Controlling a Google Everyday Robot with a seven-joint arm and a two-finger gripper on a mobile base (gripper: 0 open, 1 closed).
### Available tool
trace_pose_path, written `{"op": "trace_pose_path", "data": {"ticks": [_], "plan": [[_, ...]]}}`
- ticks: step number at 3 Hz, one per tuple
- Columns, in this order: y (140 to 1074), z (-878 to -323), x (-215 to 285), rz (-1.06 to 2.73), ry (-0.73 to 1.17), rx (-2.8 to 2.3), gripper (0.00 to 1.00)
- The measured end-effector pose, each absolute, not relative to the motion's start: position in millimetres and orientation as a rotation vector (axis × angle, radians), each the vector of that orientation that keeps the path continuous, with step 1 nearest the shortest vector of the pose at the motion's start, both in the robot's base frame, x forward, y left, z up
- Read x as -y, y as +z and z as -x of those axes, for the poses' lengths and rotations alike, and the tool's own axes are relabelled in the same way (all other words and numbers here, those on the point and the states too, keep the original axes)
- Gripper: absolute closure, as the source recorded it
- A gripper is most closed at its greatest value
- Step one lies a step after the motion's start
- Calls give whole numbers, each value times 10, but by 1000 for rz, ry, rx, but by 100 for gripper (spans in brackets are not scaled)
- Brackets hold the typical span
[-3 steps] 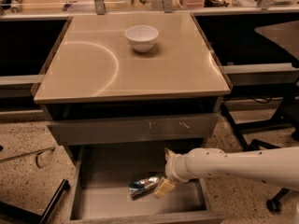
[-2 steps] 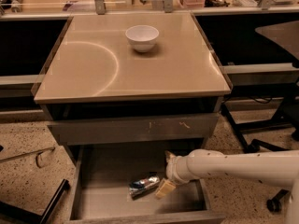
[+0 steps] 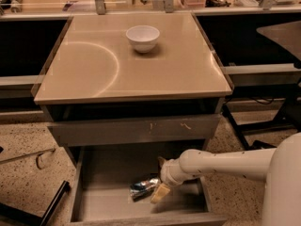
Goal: Pick redbull can from middle drawer and place on counter
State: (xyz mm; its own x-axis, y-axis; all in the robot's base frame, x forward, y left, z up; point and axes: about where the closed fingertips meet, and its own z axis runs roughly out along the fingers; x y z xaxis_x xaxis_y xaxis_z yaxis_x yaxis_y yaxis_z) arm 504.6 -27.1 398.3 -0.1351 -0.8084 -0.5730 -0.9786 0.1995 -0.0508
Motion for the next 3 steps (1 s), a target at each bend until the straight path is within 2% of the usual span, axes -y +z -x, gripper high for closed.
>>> {"op": "trace_pose_path", "data": {"ticks": [3], "plan": [[3729,-5004,33,1724,579,-1974,0]]}}
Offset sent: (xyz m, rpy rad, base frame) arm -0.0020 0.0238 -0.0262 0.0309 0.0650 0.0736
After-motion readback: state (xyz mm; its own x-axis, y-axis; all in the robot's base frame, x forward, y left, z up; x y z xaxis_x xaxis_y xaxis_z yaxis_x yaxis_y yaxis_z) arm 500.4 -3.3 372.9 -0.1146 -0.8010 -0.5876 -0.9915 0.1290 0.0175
